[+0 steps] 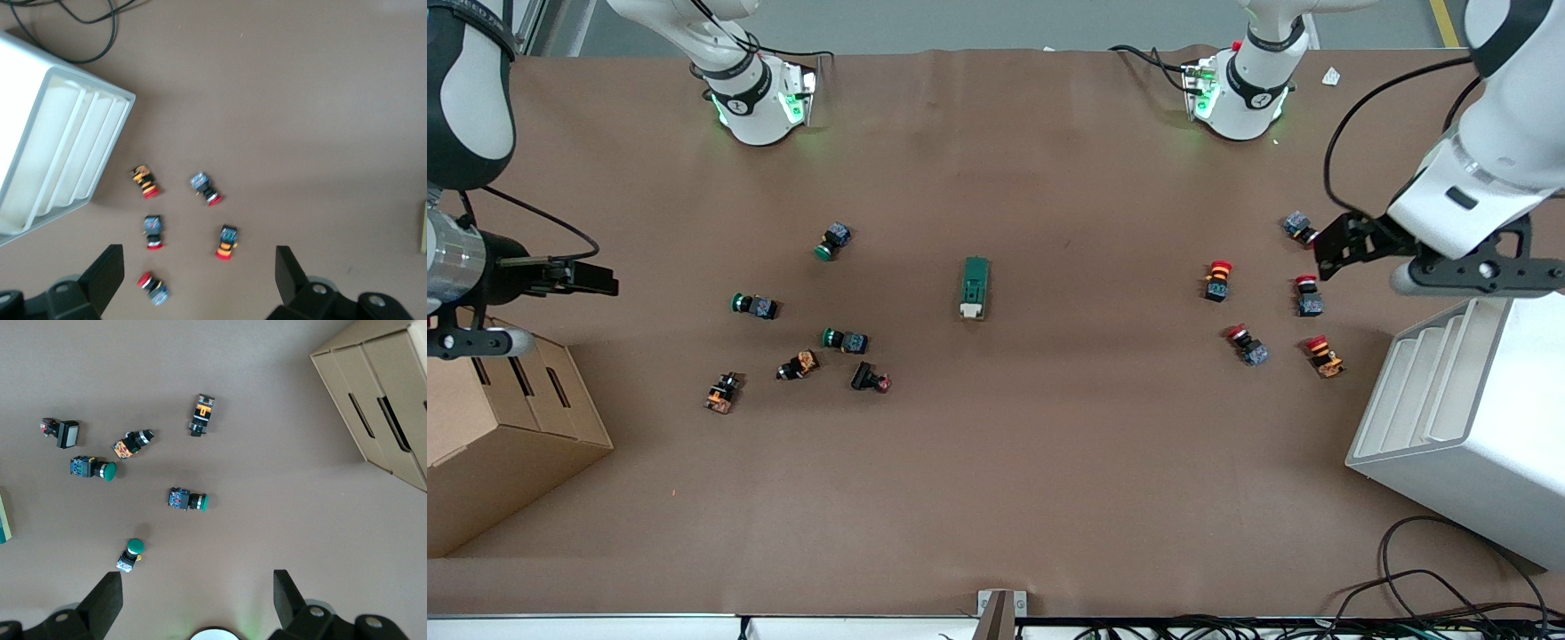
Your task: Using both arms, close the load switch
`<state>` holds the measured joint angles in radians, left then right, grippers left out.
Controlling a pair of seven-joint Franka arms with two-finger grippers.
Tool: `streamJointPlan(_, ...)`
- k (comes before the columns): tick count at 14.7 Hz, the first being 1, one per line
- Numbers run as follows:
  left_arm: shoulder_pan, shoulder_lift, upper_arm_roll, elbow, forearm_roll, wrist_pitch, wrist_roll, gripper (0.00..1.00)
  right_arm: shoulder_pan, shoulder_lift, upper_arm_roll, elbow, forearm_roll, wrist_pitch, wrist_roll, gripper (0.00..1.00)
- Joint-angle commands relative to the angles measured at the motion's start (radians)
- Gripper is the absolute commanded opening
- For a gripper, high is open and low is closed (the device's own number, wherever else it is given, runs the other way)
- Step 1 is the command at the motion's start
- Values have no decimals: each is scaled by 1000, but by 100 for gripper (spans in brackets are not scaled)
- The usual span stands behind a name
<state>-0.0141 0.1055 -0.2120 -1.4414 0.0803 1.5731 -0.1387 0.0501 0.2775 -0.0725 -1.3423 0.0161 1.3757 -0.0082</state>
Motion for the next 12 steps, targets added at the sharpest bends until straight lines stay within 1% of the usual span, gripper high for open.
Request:
streamJointPlan(1,-13,-98,52,-112,-34,-10,57,100,31,-56,-39,-49,15,-12,16,100)
streamJointPlan(3,-49,-145,129,-171,-56,-10,108,100,21,-86,-39,-75,16,-9,14,100)
streamJointPlan(4,-62,-173,152,-201,-56,-19,137,100,22,-102,-41,-92,16,-6,14,100)
streamJointPlan(6,-61,-196,149,-229,-56,-21,137,100,22,-133,-41,-121,16,-1,14,100)
streamJointPlan(10,-56,-208,137,-225,-60,-22,143,100,25,-198,-47,-176,16,11,13,100)
streamJointPlan(12,-53,-207,137,-203,-60,-22,148,100,33,-245,-69,-219,16,37,11,100)
